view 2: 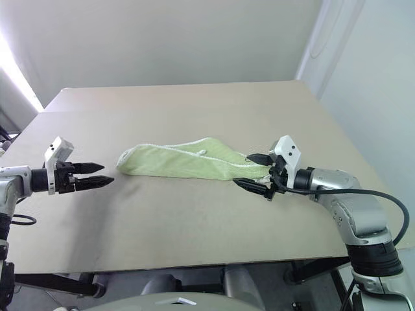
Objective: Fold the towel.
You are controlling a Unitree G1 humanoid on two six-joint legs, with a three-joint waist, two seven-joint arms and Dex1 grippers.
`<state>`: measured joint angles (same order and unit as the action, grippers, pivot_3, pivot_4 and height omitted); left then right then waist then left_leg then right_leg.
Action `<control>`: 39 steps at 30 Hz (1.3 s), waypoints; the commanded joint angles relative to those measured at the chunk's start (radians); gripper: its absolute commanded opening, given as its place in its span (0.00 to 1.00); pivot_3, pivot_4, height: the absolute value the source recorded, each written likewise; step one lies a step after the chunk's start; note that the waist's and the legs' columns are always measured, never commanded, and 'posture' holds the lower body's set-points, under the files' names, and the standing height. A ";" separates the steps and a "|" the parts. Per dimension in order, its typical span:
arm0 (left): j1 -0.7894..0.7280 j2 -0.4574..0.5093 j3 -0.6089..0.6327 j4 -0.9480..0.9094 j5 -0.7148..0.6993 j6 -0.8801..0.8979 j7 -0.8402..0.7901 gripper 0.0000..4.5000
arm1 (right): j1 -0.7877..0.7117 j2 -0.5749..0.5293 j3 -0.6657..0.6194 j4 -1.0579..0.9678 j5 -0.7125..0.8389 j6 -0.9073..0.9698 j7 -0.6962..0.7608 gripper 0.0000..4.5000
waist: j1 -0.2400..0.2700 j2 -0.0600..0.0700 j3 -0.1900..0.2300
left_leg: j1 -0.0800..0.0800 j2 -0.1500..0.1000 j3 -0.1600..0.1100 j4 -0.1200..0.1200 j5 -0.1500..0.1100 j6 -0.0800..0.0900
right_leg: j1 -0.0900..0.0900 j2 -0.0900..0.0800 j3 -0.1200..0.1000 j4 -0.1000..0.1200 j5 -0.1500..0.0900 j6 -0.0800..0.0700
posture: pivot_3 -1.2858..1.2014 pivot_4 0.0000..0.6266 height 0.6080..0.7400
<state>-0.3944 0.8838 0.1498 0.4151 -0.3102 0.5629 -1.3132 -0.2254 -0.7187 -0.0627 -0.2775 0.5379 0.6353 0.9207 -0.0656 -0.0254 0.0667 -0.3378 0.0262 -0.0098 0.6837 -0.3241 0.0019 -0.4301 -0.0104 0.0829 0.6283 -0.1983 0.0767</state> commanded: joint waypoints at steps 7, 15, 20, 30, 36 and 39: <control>-0.115 -0.004 0.002 0.044 -0.026 -0.002 0.016 1.00 | -0.043 0.030 -0.049 -0.014 0.022 -0.027 -0.042 1.00 | -0.004 0.000 0.000 | -0.001 0.000 0.000 -0.001 0.000 0.000 | -0.001 0.000 -0.001 0.000 0.000 -0.001 | 0.52 0.00 0.79; -0.257 -0.027 -0.025 0.192 0.009 -0.040 0.035 1.00 | -0.048 0.037 -0.065 -0.001 0.028 -0.020 -0.068 1.00 | -0.002 0.000 0.000 | -0.001 0.000 0.000 -0.001 0.000 0.000 | 0.000 0.000 -0.001 0.000 0.000 0.000 | 0.52 0.00 0.79; -0.328 -0.060 -0.045 0.294 0.036 -0.081 0.051 1.00 | -0.053 0.012 -0.074 0.030 0.014 0.014 -0.100 1.00 | -0.003 0.000 0.000 | -0.001 0.000 0.000 -0.001 0.000 0.000 | 0.000 0.000 -0.001 0.000 0.000 -0.001 | 0.52 0.00 0.79; -0.410 -0.095 -0.063 0.453 0.089 -0.143 0.075 1.00 | -0.080 -0.003 -0.085 0.066 0.020 0.140 -0.168 1.00 | -0.003 0.000 0.000 | -0.001 0.000 0.000 -0.001 0.000 0.000 | -0.001 0.000 0.000 0.000 0.000 -0.001 | 0.52 0.00 0.79; -0.398 -0.107 -0.062 0.444 0.093 -0.150 0.079 1.00 | -0.085 -0.014 -0.048 0.172 -0.052 0.125 -0.181 1.00 | -0.003 0.000 0.000 | -0.002 0.000 0.000 -0.001 0.000 0.000 | -0.001 0.000 0.000 -0.001 0.000 0.000 | 0.52 0.00 0.79; -0.392 -0.114 -0.058 0.426 0.089 -0.147 0.082 1.00 | -0.095 -0.006 -0.053 0.244 -0.074 0.117 -0.188 1.00 | -0.004 0.000 0.000 | -0.002 0.000 0.000 -0.001 0.000 0.000 | -0.001 0.000 0.000 -0.001 0.000 0.000 | 0.52 0.00 0.79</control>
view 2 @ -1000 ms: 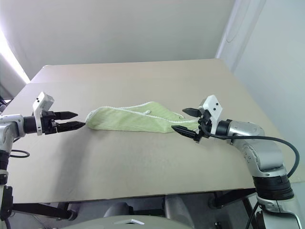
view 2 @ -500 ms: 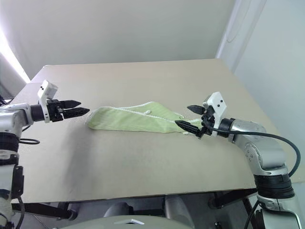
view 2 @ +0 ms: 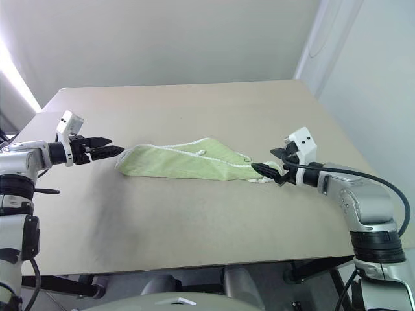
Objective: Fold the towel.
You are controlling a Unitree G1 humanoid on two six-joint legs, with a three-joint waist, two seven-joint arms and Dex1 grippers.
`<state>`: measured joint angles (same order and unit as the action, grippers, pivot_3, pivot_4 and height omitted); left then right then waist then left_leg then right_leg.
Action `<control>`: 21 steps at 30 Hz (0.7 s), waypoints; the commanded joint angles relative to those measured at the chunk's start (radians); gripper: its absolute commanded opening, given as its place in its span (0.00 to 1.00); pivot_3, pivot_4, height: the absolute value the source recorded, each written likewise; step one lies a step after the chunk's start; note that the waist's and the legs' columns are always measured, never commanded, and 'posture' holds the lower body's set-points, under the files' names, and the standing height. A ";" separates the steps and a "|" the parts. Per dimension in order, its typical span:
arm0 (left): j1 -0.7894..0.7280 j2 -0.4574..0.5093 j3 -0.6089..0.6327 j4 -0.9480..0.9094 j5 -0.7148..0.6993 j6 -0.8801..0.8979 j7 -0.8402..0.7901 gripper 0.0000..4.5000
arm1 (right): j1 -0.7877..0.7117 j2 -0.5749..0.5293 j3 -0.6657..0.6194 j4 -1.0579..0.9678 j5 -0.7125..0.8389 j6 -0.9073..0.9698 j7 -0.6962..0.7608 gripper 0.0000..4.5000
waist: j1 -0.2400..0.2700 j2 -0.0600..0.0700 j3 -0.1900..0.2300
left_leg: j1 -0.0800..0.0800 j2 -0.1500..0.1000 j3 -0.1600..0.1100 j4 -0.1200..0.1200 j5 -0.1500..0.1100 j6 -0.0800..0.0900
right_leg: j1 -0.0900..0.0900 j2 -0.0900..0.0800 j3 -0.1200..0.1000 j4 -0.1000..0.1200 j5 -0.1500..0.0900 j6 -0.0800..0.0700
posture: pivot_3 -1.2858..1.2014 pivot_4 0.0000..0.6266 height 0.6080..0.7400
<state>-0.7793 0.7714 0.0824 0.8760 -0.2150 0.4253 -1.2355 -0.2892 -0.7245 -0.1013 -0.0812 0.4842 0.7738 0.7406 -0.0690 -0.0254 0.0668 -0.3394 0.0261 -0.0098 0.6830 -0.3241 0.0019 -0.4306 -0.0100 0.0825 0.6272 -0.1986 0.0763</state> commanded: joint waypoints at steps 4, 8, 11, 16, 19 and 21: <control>0.009 -0.015 0.011 -0.068 -0.014 0.002 0.006 1.00 | -0.049 0.000 -0.017 0.116 -0.028 -0.022 0.001 1.00 | -0.001 0.000 0.000 | 0.000 0.000 0.000 0.000 0.000 0.000 | 0.000 0.000 0.000 0.000 0.000 0.000 | 0.52 0.00 0.79; 0.008 -0.030 0.012 -0.071 -0.011 0.000 0.019 1.00 | -0.077 0.020 -0.002 0.165 -0.038 -0.021 0.005 1.00 | -0.001 0.000 0.000 | 0.000 0.000 0.000 0.000 0.000 0.000 | 0.000 0.000 0.000 0.001 0.000 0.000 | 0.52 0.00 0.79; 0.001 -0.034 0.014 -0.068 -0.012 -0.002 0.025 1.00 | -0.080 0.033 0.011 0.169 -0.048 -0.034 0.012 0.86 | -0.001 0.000 0.000 | 0.000 0.000 0.000 0.000 0.000 0.000 | 0.000 0.000 0.000 0.001 0.000 0.000 | 0.52 0.00 0.79; 0.002 -0.030 0.015 -0.071 -0.012 -0.003 0.025 1.00 | -0.075 0.041 0.042 0.165 -0.079 -0.051 0.019 0.46 | -0.001 0.000 0.000 | 0.000 0.000 0.000 0.000 0.000 0.000 | 0.000 0.000 0.000 0.000 0.000 0.000 | 0.52 0.00 0.79; 0.000 -0.027 0.017 -0.070 -0.012 -0.004 0.027 1.00 | -0.068 0.042 0.044 0.159 -0.092 -0.074 0.022 0.22 | -0.001 0.000 0.000 | 0.000 0.000 0.000 0.000 0.000 0.000 | 0.000 0.000 0.000 0.000 0.000 0.000 | 0.52 0.00 0.79; -0.002 -0.028 0.017 -0.068 -0.011 -0.005 0.028 1.00 | -0.058 0.035 0.037 0.136 -0.089 -0.084 0.034 0.07 | -0.001 0.000 0.000 | 0.000 0.000 0.000 0.000 0.000 0.000 | 0.000 0.000 0.000 0.000 0.000 0.000 | 0.52 0.00 0.79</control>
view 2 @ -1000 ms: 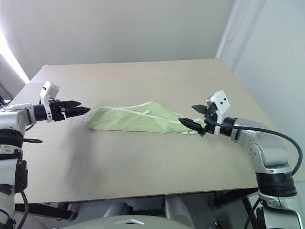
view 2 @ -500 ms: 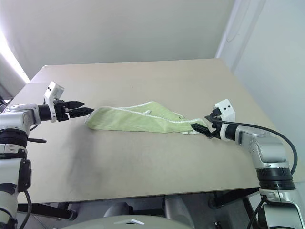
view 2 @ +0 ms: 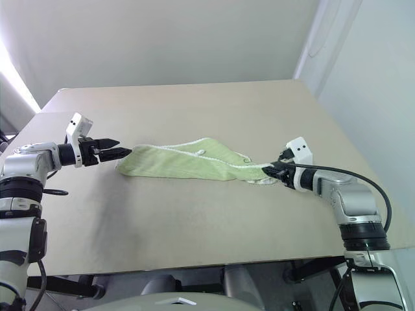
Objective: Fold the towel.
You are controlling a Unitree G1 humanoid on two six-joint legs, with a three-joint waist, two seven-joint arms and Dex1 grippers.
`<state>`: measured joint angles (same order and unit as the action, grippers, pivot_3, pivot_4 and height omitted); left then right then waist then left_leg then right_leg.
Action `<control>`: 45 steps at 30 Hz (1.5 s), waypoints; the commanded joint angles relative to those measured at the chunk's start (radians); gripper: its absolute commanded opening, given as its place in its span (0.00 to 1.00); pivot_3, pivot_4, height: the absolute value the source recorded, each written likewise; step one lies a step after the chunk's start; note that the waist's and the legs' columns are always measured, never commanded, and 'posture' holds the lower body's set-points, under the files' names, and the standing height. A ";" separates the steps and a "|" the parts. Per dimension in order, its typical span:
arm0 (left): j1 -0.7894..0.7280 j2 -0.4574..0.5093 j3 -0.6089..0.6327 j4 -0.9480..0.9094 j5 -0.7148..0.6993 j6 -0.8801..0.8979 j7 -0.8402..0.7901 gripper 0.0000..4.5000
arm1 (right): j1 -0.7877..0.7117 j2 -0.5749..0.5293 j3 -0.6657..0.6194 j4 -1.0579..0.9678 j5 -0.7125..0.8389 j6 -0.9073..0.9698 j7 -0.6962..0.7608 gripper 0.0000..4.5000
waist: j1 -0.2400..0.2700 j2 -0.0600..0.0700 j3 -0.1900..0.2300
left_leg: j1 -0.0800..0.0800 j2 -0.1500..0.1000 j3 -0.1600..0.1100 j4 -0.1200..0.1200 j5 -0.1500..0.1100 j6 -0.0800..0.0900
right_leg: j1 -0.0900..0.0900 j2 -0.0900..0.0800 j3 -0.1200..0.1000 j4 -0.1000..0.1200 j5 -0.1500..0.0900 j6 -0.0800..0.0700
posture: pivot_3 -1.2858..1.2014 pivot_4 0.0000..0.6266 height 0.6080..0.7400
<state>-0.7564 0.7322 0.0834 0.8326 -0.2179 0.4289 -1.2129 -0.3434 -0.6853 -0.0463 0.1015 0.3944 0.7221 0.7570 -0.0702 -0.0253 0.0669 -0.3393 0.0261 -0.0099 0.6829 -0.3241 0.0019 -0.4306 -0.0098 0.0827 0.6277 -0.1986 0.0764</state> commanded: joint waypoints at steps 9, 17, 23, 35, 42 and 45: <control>-0.195 -0.065 -0.030 0.247 0.104 -0.055 0.233 1.00 | 0.123 -0.067 -0.070 -0.342 0.113 -0.030 0.158 0.01 | 0.013 0.000 0.000 | 0.000 0.000 -0.001 0.000 0.000 0.000 | 0.000 0.000 -0.001 0.000 0.000 0.001 | 0.52 0.00 0.79; -0.294 -0.158 -0.062 0.418 0.184 -0.132 0.287 1.00 | 0.217 -0.084 -0.021 -0.517 0.116 -0.063 0.198 0.01 | 0.006 -0.001 0.000 | 0.000 0.000 -0.001 -0.001 0.000 0.000 | 0.001 0.000 -0.001 -0.002 0.000 0.001 | 0.52 0.00 0.79; -0.301 -0.234 -0.053 0.473 0.214 -0.166 0.403 1.00 | 0.280 -0.116 -0.034 -0.565 0.107 -0.094 0.210 0.01 | 0.011 -0.003 0.001 | -0.001 0.000 -0.001 -0.001 0.000 0.000 | 0.001 0.000 -0.001 -0.004 0.000 0.001 | 0.52 0.00 0.79; -0.240 -0.292 -0.084 0.494 0.298 -0.261 0.512 0.72 | 0.263 -0.122 -0.015 -0.521 0.074 -0.117 0.184 0.00 | 0.021 -0.003 0.001 | 0.001 0.000 -0.001 -0.001 0.000 0.000 | 0.003 0.000 -0.001 -0.005 0.000 0.001 | 0.52 0.00 0.79; -0.238 -0.238 -0.016 0.477 0.247 -0.326 0.434 0.17 | 0.257 -0.116 -0.006 -0.493 0.053 -0.142 0.185 0.00 | 0.025 -0.003 0.001 | 0.000 0.000 -0.001 -0.002 0.000 0.000 | 0.003 0.000 -0.001 -0.007 0.000 0.001 | 0.52 0.00 0.79; -0.240 -0.225 -0.002 0.471 0.238 -0.341 0.409 0.00 | 0.256 -0.115 -0.004 -0.490 0.051 -0.146 0.185 0.00 | 0.025 -0.003 0.001 | -0.001 0.000 -0.001 -0.002 0.000 0.000 | 0.003 0.000 -0.001 -0.008 0.000 0.001 | 0.52 0.00 0.79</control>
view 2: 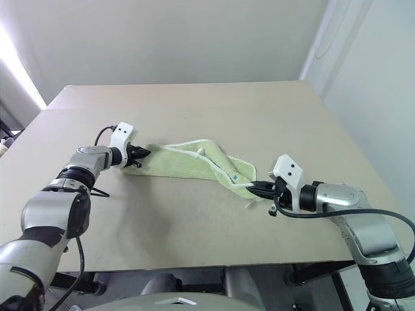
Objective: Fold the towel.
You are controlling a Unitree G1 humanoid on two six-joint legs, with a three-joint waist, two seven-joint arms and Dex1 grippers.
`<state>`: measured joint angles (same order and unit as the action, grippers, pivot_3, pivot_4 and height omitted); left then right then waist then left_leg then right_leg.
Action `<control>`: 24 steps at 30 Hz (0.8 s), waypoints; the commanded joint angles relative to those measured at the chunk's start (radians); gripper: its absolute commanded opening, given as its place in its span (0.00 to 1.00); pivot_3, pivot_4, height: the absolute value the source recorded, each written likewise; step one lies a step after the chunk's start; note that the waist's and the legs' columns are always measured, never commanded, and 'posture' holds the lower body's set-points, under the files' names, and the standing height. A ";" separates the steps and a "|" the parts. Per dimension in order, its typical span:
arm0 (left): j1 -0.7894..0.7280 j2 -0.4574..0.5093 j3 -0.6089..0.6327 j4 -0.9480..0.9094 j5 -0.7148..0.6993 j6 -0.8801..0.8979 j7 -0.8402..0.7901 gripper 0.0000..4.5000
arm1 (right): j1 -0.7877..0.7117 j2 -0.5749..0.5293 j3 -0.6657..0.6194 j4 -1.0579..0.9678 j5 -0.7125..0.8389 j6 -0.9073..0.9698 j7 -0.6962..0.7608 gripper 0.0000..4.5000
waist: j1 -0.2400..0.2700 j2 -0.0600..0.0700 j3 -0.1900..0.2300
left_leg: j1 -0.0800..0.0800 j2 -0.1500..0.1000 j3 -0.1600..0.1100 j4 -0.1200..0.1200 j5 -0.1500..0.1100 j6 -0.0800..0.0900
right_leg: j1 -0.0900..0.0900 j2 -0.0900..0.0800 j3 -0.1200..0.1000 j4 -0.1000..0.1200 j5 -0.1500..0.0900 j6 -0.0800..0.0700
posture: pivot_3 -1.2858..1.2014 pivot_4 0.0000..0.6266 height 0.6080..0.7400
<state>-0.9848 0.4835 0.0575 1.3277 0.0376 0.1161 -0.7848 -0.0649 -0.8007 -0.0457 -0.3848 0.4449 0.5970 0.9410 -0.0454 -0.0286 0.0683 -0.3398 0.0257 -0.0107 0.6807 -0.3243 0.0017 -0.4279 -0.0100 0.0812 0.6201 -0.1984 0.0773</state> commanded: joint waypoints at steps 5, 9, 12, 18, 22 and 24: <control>-0.007 0.123 0.042 -0.090 -0.068 -0.017 -0.277 0.00 | -0.036 0.002 0.007 0.020 -0.008 -0.036 0.011 0.00 | -0.003 -0.001 0.000 | -0.001 0.000 0.000 0.000 0.000 0.000 | 0.000 0.000 0.000 -0.001 0.000 0.000 | 0.52 0.00 0.79; 0.026 0.178 0.054 -0.156 -0.107 -0.010 -0.390 0.00 | -0.053 0.004 0.010 0.045 -0.014 -0.051 0.016 0.00 | 0.000 -0.001 0.000 | 0.000 0.000 0.000 -0.001 0.000 0.000 | 0.000 0.000 0.000 -0.001 0.000 0.000 | 0.52 0.00 0.79; 0.043 0.214 0.078 -0.202 -0.134 0.000 -0.404 0.00 | -0.079 0.014 -0.008 0.071 -0.001 -0.055 0.005 0.00 | 0.000 -0.001 0.000 | 0.000 0.000 0.000 -0.001 0.000 0.000 | 0.000 0.000 0.000 -0.001 0.000 0.000 | 0.52 0.00 0.79; 0.085 0.235 0.156 -0.302 -0.226 0.002 -0.423 0.00 | -0.149 0.038 -0.065 0.112 0.042 -0.033 -0.025 0.00 | 0.001 -0.001 0.000 | -0.001 0.001 0.000 0.000 0.000 0.000 | 0.000 0.000 0.000 -0.001 0.000 0.000 | 0.52 0.00 0.79; 0.077 0.204 0.182 -0.313 -0.250 0.002 -0.339 0.00 | -0.205 0.055 -0.112 0.134 0.082 -0.018 -0.049 0.00 | 0.001 -0.001 0.000 | -0.001 0.001 0.000 0.000 0.000 0.000 | 0.000 0.000 0.000 -0.001 0.000 0.000 | 0.52 0.00 0.79; 0.043 0.175 0.197 -0.284 -0.252 -0.019 -0.253 0.00 | -0.265 0.078 -0.130 0.183 0.073 -0.027 -0.097 0.00 | 0.001 -0.001 0.000 | 0.000 0.001 0.000 0.000 0.000 0.000 | 0.000 0.000 0.000 0.000 0.000 0.000 | 0.52 0.00 0.79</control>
<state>-0.8980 0.6689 0.2266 1.0515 -0.1900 0.1216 -1.0948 -0.2793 -0.7317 -0.1328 -0.2174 0.5065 0.5830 0.8785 -0.0439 -0.0293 0.0688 -0.3401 0.0262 -0.0107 0.6812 -0.3243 0.0019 -0.4275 -0.0103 0.0812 0.6199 -0.1976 0.0781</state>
